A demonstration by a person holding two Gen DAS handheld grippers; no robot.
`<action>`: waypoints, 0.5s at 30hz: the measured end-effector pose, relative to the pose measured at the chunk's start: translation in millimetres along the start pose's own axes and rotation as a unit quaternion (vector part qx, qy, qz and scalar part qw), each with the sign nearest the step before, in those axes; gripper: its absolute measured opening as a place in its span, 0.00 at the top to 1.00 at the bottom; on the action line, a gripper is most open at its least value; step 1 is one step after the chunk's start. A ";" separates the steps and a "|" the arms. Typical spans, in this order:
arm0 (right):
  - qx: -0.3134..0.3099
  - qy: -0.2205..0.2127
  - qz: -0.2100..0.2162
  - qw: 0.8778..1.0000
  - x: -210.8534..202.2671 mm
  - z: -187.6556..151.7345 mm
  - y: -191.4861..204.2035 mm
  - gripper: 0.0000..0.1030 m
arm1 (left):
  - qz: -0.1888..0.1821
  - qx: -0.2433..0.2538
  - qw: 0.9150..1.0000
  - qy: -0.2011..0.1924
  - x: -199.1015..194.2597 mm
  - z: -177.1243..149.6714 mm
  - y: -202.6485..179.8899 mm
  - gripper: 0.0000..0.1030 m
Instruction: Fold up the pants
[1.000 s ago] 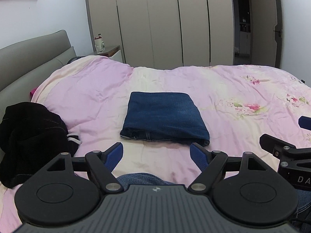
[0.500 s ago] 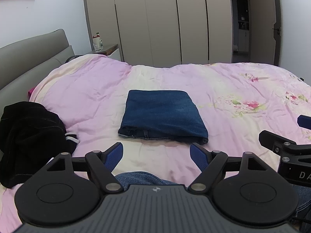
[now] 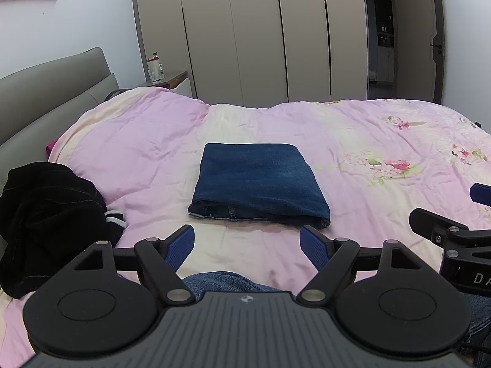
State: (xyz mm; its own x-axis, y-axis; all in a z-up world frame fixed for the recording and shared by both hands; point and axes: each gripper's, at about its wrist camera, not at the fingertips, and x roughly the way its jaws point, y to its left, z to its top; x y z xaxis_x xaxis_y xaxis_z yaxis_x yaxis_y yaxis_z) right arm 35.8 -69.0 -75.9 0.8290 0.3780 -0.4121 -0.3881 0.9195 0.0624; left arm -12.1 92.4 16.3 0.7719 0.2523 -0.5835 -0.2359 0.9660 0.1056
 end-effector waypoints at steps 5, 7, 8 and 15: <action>0.000 0.000 0.000 1.000 -0.3 -0.2 -0.3 0.08 | 0.001 0.001 1.000 -0.001 -1.0 0.1 -1.1 0.11; 0.000 0.000 0.000 1.000 -0.4 -0.2 -0.5 0.08 | 0.002 0.000 1.000 -0.001 -1.1 0.0 -1.4 0.11; 0.000 0.000 0.000 1.000 -0.4 0.0 -0.6 0.08 | 0.002 0.001 1.000 -0.001 -1.2 0.5 -1.0 0.11; 0.003 0.000 -0.001 1.000 -2.1 -0.4 -1.6 0.08 | 0.002 0.003 1.000 -0.004 -3.0 2.2 0.8 0.11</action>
State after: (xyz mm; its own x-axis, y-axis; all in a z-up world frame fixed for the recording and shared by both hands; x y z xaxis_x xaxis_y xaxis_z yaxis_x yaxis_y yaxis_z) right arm 34.5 -71.4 -75.5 0.8301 0.3752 -0.4126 -0.3832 0.9212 0.0668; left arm -13.4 92.6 19.9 0.7764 0.2561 -0.5759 -0.2346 0.9655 0.1130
